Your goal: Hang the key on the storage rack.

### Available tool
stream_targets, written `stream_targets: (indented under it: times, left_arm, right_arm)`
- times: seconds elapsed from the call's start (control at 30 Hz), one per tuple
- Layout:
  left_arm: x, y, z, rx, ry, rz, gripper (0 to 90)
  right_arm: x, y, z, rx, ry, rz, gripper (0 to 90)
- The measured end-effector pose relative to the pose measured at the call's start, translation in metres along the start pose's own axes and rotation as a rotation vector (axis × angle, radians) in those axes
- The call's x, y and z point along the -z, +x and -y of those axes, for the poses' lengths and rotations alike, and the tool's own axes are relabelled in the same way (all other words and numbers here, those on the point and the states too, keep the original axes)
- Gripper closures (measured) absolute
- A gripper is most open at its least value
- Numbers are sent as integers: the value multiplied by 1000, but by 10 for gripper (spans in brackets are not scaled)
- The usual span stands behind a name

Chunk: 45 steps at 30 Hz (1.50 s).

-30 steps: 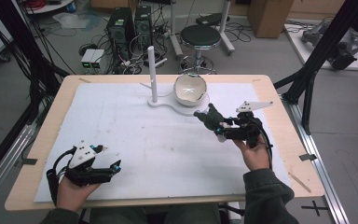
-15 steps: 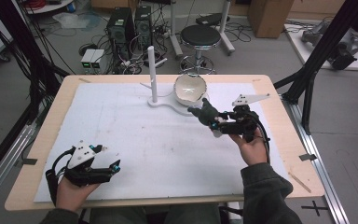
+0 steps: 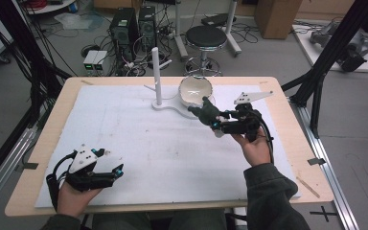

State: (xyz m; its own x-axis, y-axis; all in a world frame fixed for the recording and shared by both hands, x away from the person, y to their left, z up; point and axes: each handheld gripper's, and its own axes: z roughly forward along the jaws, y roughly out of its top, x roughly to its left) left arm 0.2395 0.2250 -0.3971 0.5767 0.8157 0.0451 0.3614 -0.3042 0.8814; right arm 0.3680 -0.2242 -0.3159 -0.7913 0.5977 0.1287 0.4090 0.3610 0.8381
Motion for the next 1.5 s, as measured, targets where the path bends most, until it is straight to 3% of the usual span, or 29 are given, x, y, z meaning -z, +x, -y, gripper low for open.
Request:
stream_targets:
  times: [1.5]
  left_arm:
    - [2,2,1,6,-8,-4,175]
  right_arm:
    - [-18,10,-38,51,-4,-27,503]
